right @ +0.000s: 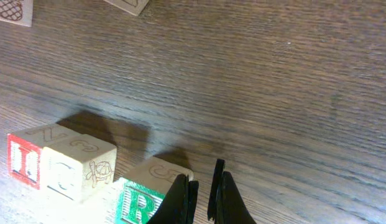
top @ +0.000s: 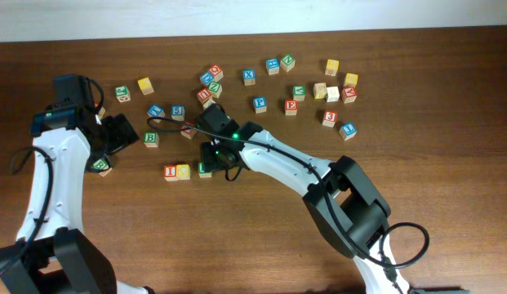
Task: Spell out ICRA
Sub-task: 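Hold the right gripper beside the R block, adjusting its alignment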
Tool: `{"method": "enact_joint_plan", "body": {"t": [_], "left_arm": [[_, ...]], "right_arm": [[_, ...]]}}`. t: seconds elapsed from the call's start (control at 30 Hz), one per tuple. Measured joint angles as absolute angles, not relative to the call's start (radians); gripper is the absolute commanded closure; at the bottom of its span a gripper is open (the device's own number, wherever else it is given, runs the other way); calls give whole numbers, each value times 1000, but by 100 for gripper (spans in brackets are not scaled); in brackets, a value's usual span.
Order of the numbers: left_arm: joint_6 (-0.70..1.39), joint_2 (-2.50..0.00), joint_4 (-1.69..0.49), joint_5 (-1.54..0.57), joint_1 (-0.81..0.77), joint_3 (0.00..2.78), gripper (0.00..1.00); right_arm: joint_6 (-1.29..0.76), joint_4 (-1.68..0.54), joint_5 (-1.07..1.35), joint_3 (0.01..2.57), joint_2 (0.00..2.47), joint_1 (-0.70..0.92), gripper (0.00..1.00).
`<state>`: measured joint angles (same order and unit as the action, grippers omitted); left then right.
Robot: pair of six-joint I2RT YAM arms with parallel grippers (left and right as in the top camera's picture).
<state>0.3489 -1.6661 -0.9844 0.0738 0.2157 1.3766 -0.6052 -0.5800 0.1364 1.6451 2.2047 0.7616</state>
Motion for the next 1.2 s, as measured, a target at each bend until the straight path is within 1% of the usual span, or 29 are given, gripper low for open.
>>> {"method": "enact_joint_plan", "body": {"t": [0.4, 0.67, 1.2], "left_arm": [[349, -1666, -984, 74, 216, 1377, 1], [349, -1666, -984, 74, 216, 1377, 1], [349, -1666, -984, 74, 216, 1377, 1]], "right_arm": [[-606, -588, 163, 1645, 2205, 784, 96], [-639, -662, 163, 1645, 2205, 784, 96], [-664, -642, 191, 1645, 2205, 785, 95]]}}
